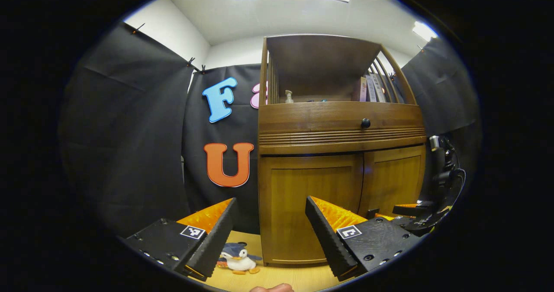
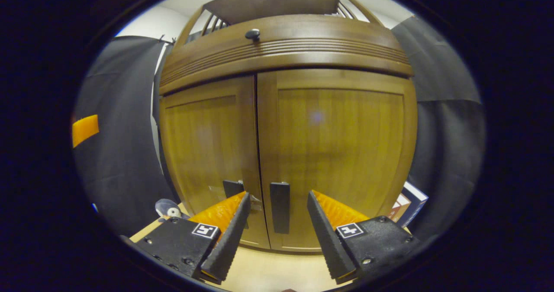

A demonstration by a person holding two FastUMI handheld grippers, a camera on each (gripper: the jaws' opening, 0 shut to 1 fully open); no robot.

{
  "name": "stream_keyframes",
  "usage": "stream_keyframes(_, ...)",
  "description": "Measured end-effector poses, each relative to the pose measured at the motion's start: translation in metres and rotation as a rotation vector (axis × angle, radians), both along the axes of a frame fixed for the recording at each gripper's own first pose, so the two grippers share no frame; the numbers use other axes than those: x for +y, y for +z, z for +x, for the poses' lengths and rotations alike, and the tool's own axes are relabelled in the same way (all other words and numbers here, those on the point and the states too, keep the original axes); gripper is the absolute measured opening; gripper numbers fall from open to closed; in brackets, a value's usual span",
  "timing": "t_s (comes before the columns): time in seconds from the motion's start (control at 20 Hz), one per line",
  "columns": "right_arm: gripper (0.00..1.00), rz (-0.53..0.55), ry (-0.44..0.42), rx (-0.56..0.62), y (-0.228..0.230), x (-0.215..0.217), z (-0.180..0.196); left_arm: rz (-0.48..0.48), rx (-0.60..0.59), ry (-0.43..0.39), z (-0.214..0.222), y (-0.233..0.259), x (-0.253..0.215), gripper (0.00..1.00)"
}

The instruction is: Open the right door of the double-door shoe cabinet with the right hand, and open the left door with the left hand.

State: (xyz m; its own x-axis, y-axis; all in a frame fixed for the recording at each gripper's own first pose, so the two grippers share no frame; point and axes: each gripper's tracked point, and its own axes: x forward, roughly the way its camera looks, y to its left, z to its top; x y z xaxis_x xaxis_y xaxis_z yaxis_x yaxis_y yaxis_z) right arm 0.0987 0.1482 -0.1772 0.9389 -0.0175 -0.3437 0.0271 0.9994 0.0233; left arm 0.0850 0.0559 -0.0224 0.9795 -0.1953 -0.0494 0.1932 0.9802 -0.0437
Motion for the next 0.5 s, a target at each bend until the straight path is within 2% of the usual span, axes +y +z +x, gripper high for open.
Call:
stream_keyframes(0.4, 0.68, 0.011, -0.075, 0.054, -0.045, 0.0, 0.031, -0.013, 0.022, -0.012, 0.013, -0.016, 0.014, 0.94)
stream_keyframes(0.45, 0.68, 0.012, -0.078, 0.055, -0.049, 0.001, 0.034, -0.013, 0.027, -0.015, 0.014, -0.019, 0.015, 1.0)
stream_keyframes(0.5, 0.65, 0.008, -0.083, 0.055, -0.052, 0.001, 0.037, -0.013, 0.034, -0.02, 0.014, -0.02, 0.014, 0.95)
